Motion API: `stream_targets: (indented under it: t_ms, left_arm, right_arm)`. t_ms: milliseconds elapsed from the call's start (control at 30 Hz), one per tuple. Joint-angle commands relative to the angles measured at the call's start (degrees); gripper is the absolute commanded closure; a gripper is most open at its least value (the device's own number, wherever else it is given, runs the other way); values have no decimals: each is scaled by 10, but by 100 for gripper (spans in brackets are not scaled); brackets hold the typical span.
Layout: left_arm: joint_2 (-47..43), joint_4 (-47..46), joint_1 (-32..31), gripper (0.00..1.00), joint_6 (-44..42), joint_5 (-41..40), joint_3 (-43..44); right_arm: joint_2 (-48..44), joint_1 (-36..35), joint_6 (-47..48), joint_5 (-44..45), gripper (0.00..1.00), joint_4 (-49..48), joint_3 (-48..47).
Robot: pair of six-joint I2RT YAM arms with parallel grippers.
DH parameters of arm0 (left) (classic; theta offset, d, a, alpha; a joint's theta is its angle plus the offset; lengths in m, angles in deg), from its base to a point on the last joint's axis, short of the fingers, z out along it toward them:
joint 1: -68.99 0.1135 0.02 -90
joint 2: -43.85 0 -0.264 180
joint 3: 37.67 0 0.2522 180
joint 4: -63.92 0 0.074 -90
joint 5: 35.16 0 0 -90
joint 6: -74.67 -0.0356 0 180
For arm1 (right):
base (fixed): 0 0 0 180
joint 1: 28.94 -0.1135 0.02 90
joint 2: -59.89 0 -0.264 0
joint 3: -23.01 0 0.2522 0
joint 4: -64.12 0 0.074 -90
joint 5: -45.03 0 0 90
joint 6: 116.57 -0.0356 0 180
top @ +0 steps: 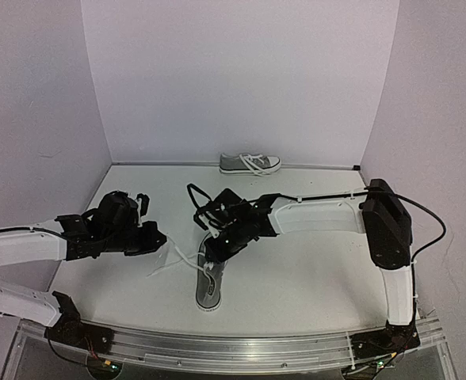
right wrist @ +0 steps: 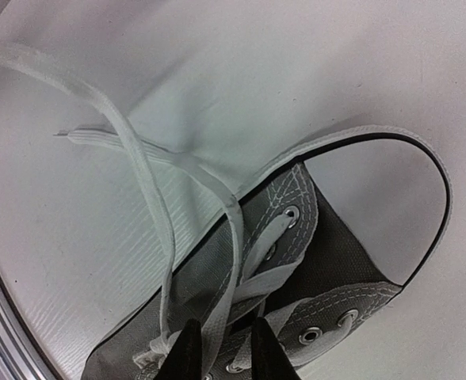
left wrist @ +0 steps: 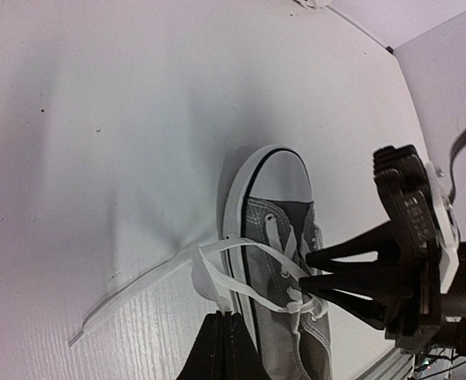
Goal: Tie the shoes
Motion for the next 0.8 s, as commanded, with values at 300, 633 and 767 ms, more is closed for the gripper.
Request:
stream_targets:
  t_ms: [300, 633, 767]
  left_arm:
    - [50, -18, -2, 100, 34, -64, 53]
    - [65, -27, -2, 100, 62, -82, 57]
    - [87, -59, -2, 100, 73, -83, 56]
  right_arm:
    - [-4, -8, 6, -8, 72, 22, -30]
    - [-37, -8, 33, -30, 100, 19, -22]
    - [-71, -9, 34, -26, 100, -20, 11]
